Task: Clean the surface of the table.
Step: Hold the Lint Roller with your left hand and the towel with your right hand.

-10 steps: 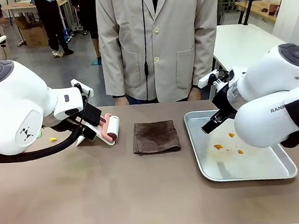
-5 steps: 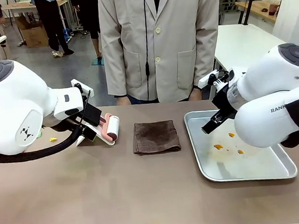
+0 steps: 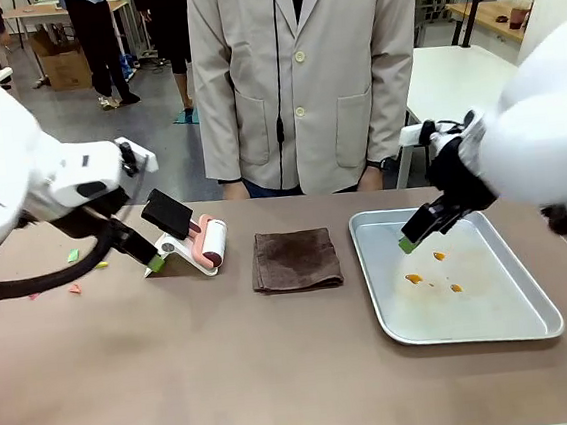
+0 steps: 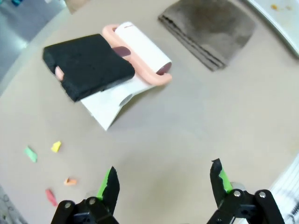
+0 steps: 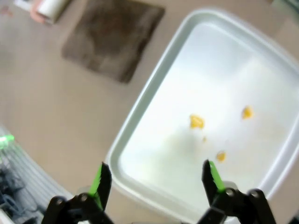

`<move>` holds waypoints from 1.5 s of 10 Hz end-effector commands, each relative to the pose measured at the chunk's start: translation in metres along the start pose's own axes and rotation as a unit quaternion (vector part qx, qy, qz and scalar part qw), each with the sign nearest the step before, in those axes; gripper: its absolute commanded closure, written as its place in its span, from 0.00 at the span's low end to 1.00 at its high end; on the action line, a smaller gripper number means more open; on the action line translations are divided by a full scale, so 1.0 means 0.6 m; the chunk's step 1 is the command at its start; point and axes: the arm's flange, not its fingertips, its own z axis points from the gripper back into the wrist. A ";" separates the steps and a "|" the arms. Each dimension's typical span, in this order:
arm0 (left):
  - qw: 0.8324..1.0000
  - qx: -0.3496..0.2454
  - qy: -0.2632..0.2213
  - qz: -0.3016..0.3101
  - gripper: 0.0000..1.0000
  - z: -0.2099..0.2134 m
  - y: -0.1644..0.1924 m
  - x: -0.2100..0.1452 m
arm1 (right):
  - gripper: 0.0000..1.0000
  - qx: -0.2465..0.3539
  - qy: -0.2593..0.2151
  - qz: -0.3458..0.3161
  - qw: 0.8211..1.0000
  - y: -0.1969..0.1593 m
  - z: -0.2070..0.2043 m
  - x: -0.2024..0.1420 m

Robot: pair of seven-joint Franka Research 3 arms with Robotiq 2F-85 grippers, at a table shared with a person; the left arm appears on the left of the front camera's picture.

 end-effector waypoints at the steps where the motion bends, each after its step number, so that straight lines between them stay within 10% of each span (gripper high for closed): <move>1: 0.996 -0.061 -0.039 0.060 0.00 0.074 0.034 -0.057 | 0.00 0.096 0.015 -0.068 0.993 -0.024 0.073 -0.024; 4: 0.956 -0.167 -0.088 0.226 0.00 0.146 0.120 -0.127 | 0.00 0.217 -0.048 -0.113 0.968 -0.070 0.135 -0.132; 7: 0.876 -0.283 -0.212 0.329 0.00 0.196 0.221 -0.272 | 0.00 0.285 -0.151 -0.231 0.918 -0.187 0.163 -0.264; 12: 0.795 -0.357 -0.274 0.408 0.00 0.152 0.326 -0.453 | 0.00 0.403 -0.222 -0.364 0.810 -0.456 0.124 -0.389; 15: 0.750 -0.389 -0.299 0.444 0.00 0.100 0.287 -0.456 | 0.00 0.400 -0.233 -0.385 0.798 -0.483 0.106 -0.410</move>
